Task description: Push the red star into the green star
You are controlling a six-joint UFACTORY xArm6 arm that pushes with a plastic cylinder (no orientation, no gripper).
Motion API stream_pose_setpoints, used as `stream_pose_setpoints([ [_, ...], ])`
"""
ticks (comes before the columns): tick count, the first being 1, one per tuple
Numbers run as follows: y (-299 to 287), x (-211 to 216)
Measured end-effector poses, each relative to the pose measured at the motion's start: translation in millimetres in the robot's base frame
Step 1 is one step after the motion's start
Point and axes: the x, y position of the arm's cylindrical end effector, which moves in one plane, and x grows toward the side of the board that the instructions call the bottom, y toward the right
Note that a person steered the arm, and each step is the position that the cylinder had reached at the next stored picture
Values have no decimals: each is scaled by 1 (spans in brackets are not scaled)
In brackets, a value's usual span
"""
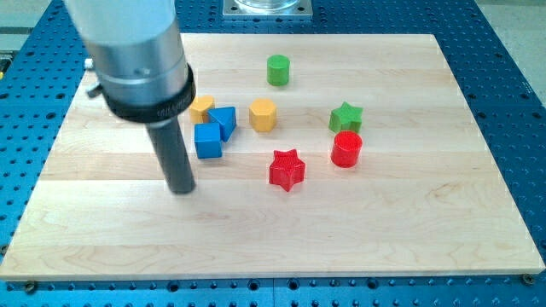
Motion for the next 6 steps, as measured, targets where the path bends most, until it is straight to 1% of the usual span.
stream_pose_setpoints([
  [1,23,-9],
  [2,44,-35],
  [3,52,33],
  [4,62,71],
  [5,133,3],
  [6,199,-39],
])
